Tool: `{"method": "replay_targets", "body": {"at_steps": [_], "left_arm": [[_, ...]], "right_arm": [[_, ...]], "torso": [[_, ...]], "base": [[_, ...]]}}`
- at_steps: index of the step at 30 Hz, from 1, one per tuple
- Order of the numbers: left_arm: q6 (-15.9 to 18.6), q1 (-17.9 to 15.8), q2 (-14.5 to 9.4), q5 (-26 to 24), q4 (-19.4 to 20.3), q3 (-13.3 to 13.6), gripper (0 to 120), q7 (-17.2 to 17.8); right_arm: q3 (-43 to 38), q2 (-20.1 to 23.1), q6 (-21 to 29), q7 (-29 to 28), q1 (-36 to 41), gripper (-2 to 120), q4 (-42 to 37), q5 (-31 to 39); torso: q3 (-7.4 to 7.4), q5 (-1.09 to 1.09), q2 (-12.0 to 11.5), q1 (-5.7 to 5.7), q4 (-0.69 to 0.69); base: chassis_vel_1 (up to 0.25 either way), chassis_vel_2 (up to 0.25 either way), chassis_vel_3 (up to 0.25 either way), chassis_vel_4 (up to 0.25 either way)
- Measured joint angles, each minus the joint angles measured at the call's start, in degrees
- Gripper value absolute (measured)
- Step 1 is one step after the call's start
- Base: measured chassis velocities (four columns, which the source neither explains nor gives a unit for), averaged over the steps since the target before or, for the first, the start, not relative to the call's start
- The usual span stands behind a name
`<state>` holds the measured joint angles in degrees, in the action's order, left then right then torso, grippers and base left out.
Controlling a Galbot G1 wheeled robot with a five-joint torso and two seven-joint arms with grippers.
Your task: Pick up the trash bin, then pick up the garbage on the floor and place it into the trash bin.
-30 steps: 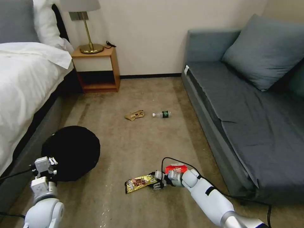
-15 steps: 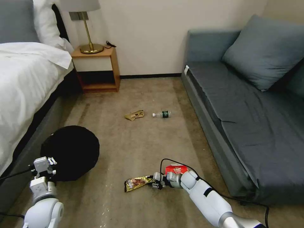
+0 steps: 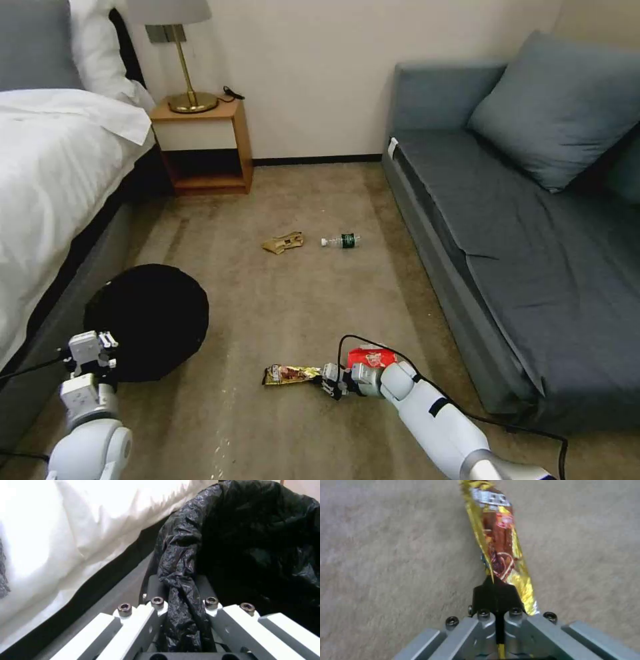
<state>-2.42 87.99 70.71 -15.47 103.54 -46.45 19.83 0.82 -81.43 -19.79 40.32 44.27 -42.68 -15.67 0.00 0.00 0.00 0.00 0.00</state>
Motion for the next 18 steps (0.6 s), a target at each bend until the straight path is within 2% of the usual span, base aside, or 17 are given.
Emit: {"method": "replay_targets", "body": {"at_steps": [8,12,13,16,17,18], "left_arm": [[0.0,0.4,-0.1,-0.1,0.2,0.2,7,0.0],[0.4,1.0,-0.2,-0.6,1.0,0.5,7,-0.4],[0.4,1.0,-0.2,-0.6,1.0,0.5,7,-0.4],[0.9,1.4,-0.2,-1.1,1.5,0.9,7,-0.7],[0.9,1.4,-0.2,-1.1,1.5,0.9,7,-0.7],[0.9,1.4,-0.2,-1.1,1.5,1.0,7,-0.7]], "right_arm": [[-1.9,1.2,0.0,-0.9,1.6,0,-7.8,6.1],[0.3,1.9,0.6,-6.9,1.1,0,-15.2,14.9],[0.3,1.9,0.6,-6.9,1.1,0,-15.2,14.9],[5.8,2.8,5.1,-13.8,-0.4,0,-23.3,27.3],[5.8,2.8,5.1,-13.8,-0.4,0,-23.3,27.3],[8.1,3.1,7.1,-15.9,-1.1,0,-26.2,32.1]], "torso": [[0.0,-0.01,0.0,0.0,-0.01],[0.0,0.0,0.0,0.0,-0.01],[0.0,0.0,0.0,0.0,-0.01],[0.0,-0.02,0.0,0.0,0.0],[0.0,-0.02,0.0,0.0,0.0],[0.0,0.0,0.0,0.0,-0.01]], "base": [[0.0,0.0,0.0,0.0],[0.0,0.0,0.0,0.0],[0.0,0.0,0.0,0.0],[0.0,0.0,0.0,0.0],[0.0,0.0,0.0,0.0],[0.0,0.0,0.0,0.0]]}}
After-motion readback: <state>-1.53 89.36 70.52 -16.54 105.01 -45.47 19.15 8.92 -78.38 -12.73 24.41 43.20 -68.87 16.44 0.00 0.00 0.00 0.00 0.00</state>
